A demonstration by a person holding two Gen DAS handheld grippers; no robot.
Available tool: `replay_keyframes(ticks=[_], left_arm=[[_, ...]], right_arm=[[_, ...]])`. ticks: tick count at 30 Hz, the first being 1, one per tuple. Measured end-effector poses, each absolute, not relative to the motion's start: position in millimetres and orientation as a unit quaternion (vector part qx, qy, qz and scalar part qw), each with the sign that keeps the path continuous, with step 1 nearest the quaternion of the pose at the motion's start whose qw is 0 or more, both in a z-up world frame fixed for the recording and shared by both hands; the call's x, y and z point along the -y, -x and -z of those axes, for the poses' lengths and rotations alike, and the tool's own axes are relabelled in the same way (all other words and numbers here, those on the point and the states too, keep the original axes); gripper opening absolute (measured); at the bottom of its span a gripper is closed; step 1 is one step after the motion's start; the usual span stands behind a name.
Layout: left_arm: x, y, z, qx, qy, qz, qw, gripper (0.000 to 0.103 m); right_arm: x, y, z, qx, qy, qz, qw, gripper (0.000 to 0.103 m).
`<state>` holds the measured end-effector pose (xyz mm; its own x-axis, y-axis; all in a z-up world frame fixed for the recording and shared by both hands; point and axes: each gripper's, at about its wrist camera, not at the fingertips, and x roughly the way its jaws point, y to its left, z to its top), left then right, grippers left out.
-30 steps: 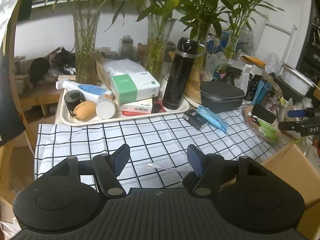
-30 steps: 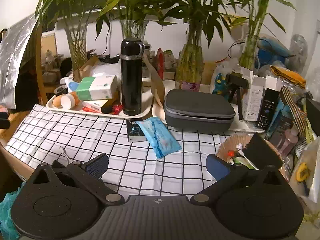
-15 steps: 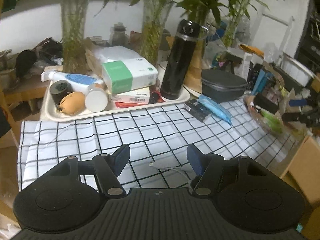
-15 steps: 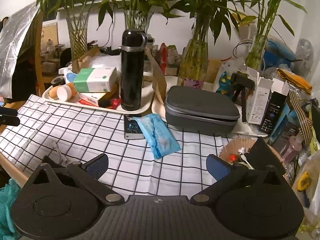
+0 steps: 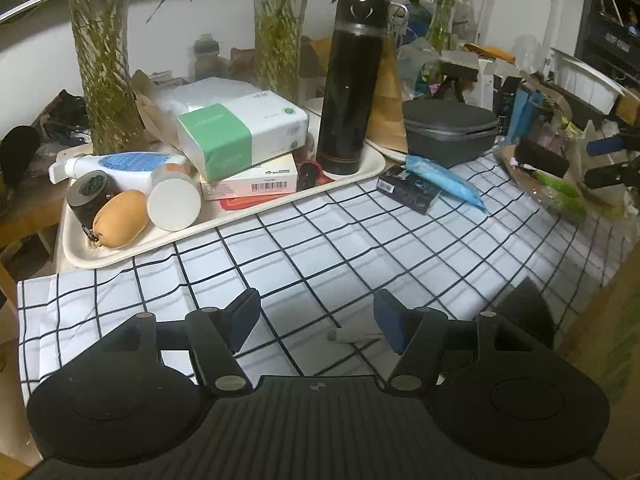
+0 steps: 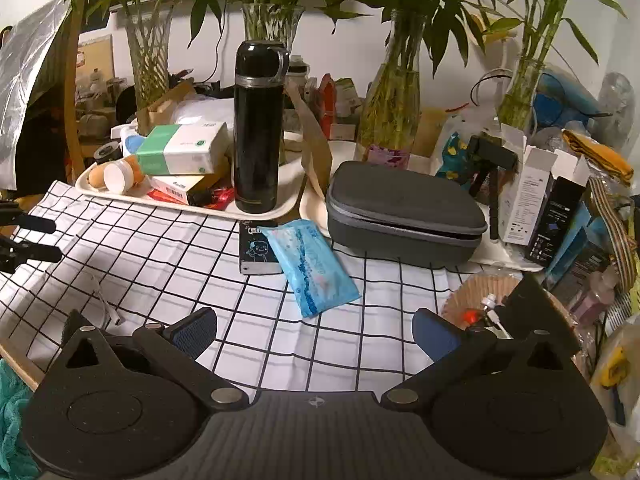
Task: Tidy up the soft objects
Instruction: 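Grasp the short white cable with the left gripper and lift it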
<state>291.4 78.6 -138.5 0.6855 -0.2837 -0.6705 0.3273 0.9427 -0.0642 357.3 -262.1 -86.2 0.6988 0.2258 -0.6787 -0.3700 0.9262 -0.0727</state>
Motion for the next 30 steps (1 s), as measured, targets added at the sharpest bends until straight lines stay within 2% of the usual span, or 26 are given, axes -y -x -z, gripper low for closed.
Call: replay_keyframes(ticks=[18,21,23,30], left_arm=[[-53.8,-307.3,180.7,-0.353,-0.156,0.289,0.876,0.061],[-51.9,-312.0,184.7,-0.356,-0.147,0.310,0.870,0.055],[-49.0,-314.5,187.3,-0.360,-0.146,0.326,0.862,0.043],[-41.5,-313.3,191.0,-0.366,-0.171,0.344,0.848,0.036]], right_arm=[[263.9,-374.8,91.2,-0.365,0.091,-0.151,0.914,0.103],[262.4,-375.2,91.3,-0.365,0.091,-0.154,0.914,0.103],[261.0,-375.9,91.9,-0.366,0.094,-0.155,0.913,0.103],[261.1,-377.2,93.3,-0.370,0.095,-0.154,0.911,0.103]])
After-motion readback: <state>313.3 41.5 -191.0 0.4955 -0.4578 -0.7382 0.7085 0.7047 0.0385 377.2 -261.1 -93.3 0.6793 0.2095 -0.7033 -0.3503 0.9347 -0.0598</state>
